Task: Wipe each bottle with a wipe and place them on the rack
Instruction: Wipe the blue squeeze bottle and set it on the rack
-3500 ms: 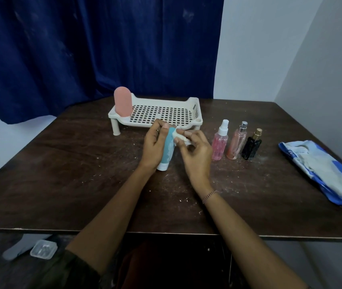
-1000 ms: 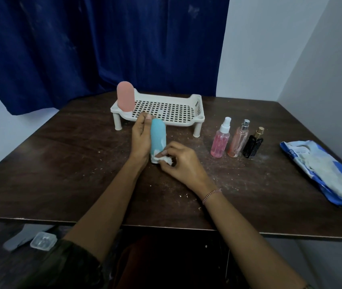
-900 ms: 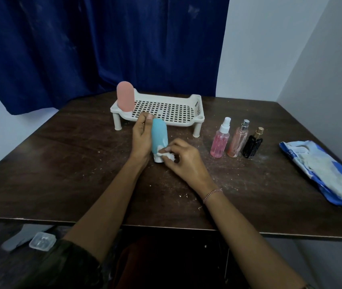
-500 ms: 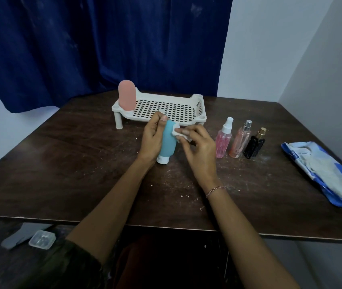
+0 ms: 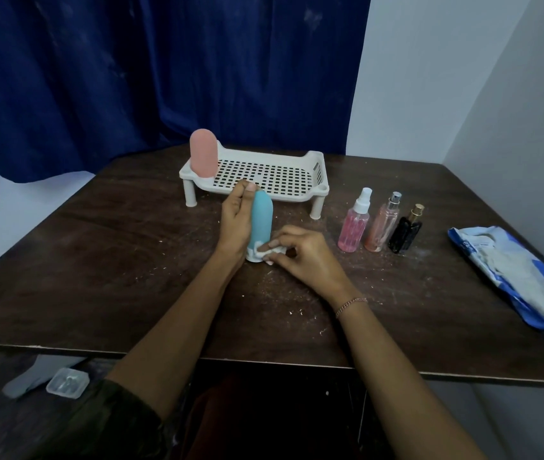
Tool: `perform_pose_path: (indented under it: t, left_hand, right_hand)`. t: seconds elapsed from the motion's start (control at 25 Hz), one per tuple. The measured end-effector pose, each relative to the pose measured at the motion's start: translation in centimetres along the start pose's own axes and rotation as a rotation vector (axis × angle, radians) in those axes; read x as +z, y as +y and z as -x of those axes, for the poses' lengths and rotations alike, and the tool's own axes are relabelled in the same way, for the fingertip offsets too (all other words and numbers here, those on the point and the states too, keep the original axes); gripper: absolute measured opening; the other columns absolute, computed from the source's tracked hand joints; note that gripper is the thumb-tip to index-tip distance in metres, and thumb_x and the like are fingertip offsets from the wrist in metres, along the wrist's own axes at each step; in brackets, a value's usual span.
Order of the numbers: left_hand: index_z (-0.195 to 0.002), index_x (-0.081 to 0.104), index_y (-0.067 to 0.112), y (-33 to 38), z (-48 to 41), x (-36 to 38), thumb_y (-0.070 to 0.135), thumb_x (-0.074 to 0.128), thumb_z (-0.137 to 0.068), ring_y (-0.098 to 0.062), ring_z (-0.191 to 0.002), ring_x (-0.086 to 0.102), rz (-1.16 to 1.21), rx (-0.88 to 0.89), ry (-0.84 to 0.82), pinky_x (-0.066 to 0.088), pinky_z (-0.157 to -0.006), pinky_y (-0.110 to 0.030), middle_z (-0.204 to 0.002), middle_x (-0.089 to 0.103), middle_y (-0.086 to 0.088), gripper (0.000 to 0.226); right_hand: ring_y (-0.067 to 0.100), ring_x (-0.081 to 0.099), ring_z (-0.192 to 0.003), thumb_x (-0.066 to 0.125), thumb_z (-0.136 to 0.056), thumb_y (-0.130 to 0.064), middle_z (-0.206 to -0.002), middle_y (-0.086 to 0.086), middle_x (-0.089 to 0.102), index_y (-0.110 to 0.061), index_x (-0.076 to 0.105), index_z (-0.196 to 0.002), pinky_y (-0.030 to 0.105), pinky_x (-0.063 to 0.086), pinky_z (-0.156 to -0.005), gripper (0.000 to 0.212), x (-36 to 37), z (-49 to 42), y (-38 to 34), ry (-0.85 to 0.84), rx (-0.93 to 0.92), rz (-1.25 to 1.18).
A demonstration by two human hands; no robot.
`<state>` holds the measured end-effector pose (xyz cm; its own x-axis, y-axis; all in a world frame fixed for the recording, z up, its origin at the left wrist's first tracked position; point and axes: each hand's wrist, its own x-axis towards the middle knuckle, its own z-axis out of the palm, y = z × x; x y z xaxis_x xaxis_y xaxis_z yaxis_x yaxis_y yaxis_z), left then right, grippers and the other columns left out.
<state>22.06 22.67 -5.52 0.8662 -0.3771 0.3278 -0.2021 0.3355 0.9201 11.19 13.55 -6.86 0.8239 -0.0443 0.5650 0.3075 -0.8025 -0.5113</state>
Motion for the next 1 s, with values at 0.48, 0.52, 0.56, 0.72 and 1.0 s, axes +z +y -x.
perform_pose_path:
  t: [0.48,0.52,0.56,0.72,1.0]
  left_hand:
    - [-0.082,0.052,0.013,-0.6,0.1,0.1,0.025,0.040,-0.099,-0.022,-0.071,0.047,-0.041,0.072,-0.161,0.042,-0.064,-0.030,-0.079,0.050,-0.016,0.025]
    - [-0.083,0.052,0.012,-0.5,0.1,0.1,0.023,0.039,-0.100,-0.017,-0.070,0.047,-0.043,0.064,-0.149,0.042,-0.063,-0.026,-0.078,0.051,-0.012,0.025]
    - [-0.083,0.053,0.012,-0.5,0.1,0.1,0.021,0.038,-0.101,-0.013,-0.069,0.048,-0.039,0.055,-0.134,0.042,-0.062,-0.023,-0.077,0.051,-0.008,0.024]
    - [-0.082,0.058,0.013,-0.7,0.0,-0.1,0.020,0.039,-0.101,-0.009,-0.077,0.052,-0.070,0.073,-0.047,0.044,-0.072,-0.020,-0.083,0.056,-0.004,0.028]
    - [-0.085,0.058,0.015,-0.9,0.1,-0.6,0.028,0.035,-0.100,-0.005,-0.084,0.056,-0.122,0.114,-0.044,0.044,-0.081,-0.017,-0.086,0.060,0.000,0.030]
  right_hand:
    - [0.007,0.060,-0.087,0.071,-0.077,-0.003,-0.091,0.003,0.064,-0.006,0.071,-0.095,0.018,0.049,-0.074,0.018,-0.8,-0.4,-1.4,0.407,0.038,-0.170]
    - [0.006,0.059,-0.088,0.071,-0.077,-0.002,-0.091,0.003,0.063,-0.006,0.071,-0.095,0.018,0.049,-0.074,0.018,-0.5,-0.4,-1.4,0.400,0.031,-0.154]
    - [0.006,0.058,-0.088,0.072,-0.077,-0.002,-0.091,0.003,0.062,-0.006,0.071,-0.094,0.017,0.049,-0.074,0.018,-0.3,-0.3,-1.4,0.382,0.028,-0.146]
    - [0.002,0.057,-0.085,0.074,-0.075,-0.003,-0.092,0.002,0.061,-0.008,0.072,-0.092,0.013,0.046,-0.074,0.019,0.4,-0.1,-0.9,0.247,0.036,-0.119]
    - [0.001,0.054,-0.084,0.072,-0.075,-0.001,-0.091,0.005,0.062,-0.004,0.071,-0.092,0.006,0.041,-0.075,0.017,0.9,0.1,-0.7,0.081,0.006,-0.061]
